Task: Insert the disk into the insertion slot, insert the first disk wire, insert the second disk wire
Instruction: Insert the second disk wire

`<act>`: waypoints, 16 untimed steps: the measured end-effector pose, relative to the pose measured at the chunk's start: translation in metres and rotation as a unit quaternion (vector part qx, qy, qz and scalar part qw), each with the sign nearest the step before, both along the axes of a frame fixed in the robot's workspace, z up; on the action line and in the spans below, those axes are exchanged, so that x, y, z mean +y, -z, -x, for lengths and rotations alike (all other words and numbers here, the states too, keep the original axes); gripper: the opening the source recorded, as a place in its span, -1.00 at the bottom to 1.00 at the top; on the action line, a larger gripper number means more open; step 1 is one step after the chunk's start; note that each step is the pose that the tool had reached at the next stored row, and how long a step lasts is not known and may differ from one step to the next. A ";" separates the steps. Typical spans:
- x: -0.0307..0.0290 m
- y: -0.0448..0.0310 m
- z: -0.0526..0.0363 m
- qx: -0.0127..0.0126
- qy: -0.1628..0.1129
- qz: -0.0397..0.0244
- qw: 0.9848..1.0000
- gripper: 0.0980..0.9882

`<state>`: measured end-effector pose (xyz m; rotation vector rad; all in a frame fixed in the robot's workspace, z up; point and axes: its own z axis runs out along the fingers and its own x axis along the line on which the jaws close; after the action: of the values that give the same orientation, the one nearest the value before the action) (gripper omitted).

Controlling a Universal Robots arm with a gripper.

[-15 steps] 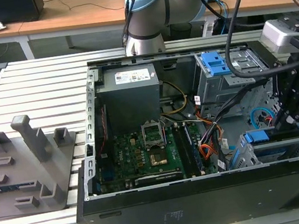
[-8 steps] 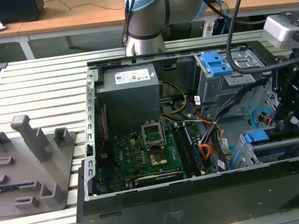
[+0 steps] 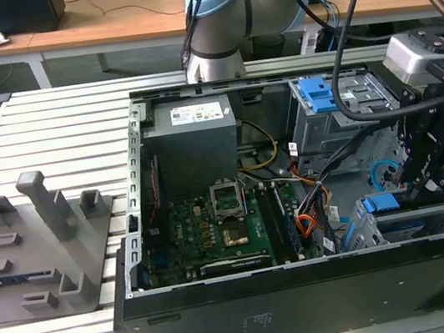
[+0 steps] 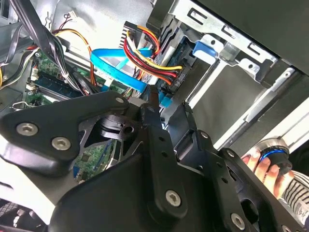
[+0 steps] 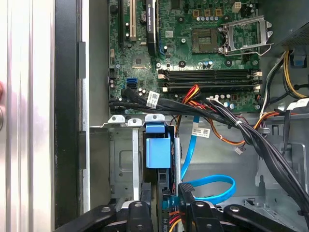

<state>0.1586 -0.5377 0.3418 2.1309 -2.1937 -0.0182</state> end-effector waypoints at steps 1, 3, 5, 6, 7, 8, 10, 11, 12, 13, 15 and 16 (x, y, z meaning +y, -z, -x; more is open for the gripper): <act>0.0000 0.0003 0.0000 0.000 0.000 0.000 1.000 -0.41; 0.0000 0.0010 0.0000 0.000 0.000 0.000 1.000 -0.41; 0.0000 0.0011 0.0000 0.000 0.000 0.000 1.000 -0.41; 0.0000 0.0011 0.0000 0.000 0.000 0.000 1.000 -0.41; 0.0000 0.0012 0.0000 0.000 0.000 0.000 1.000 -0.41; 0.0000 0.0012 0.0000 0.000 0.000 0.000 1.000 -0.41; 0.0000 0.0012 0.0000 0.000 0.000 0.000 1.000 -0.60; 0.0000 0.0012 0.0000 0.000 0.000 0.000 1.000 -0.60; 0.0000 0.0012 0.0000 0.000 0.000 0.000 1.000 -0.64; 0.0000 0.0012 0.0000 0.000 0.000 0.000 1.000 -0.77; 0.0000 0.0013 0.0000 0.000 0.000 0.000 1.000 -0.87; 0.0000 0.0013 0.0000 0.000 0.000 0.000 1.000 -0.87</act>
<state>0.1586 -0.5377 0.3405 2.1311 -2.1938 -0.0185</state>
